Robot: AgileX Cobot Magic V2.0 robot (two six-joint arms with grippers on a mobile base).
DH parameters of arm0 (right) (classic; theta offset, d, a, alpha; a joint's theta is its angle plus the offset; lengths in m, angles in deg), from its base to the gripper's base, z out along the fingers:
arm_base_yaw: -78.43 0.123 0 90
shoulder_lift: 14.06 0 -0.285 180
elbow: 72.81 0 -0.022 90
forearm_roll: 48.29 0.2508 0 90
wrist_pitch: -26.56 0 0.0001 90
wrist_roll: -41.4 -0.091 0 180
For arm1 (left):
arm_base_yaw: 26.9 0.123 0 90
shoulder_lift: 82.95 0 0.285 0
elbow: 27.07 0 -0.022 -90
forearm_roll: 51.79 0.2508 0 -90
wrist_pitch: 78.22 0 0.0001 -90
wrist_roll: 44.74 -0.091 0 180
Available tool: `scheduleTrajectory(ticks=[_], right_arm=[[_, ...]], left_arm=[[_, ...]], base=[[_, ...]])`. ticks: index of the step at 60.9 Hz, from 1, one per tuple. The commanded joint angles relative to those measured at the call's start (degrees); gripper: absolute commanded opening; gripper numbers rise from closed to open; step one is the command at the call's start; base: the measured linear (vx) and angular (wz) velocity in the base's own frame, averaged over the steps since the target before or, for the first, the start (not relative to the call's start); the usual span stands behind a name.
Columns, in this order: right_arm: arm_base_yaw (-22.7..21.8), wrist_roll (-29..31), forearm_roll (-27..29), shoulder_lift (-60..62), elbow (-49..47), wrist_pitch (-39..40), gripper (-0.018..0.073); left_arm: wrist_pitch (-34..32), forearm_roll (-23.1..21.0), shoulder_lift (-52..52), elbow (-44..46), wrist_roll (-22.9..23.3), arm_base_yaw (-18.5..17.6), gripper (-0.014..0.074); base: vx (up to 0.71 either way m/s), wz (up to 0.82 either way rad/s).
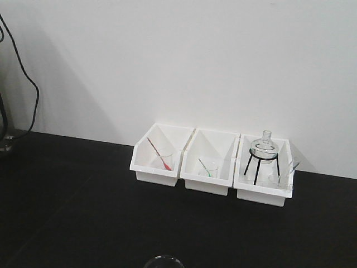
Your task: Grab transparent chemical and place on left bench
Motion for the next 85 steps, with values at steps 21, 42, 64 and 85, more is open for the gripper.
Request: scheduleTrajectory(ticks=[21, 42, 64, 85], right_arm=[[-0.3, -0.6, -0.1, -0.9, -1.7, 6.0, 0.0031], [6.5, -6.1, -5.4, -17.5, -10.0, 24.4, -0.0003], [32.1, -6.2, -11.3, -48.0, -27.7, 27.5, -0.0003], [38.2, -6.2, -11.4, -63.1, -35.1, 27.6, -0.0001]], left_arm=[[-4.5, 0.0, 1.1, -0.9, 0.4, -0.1, -0.0004], [-4.5, 0.0, 1.1, -0.9, 0.4, -0.1, -0.0004], [-4.5, 0.0, 1.1, -0.9, 0.4, -0.1, -0.0004], [-4.5, 0.0, 1.1, -0.9, 0.4, -0.1, -0.0004]], base=[[0.0, 0.0], [0.0, 0.0], [0.0, 0.0], [0.0, 0.0]])
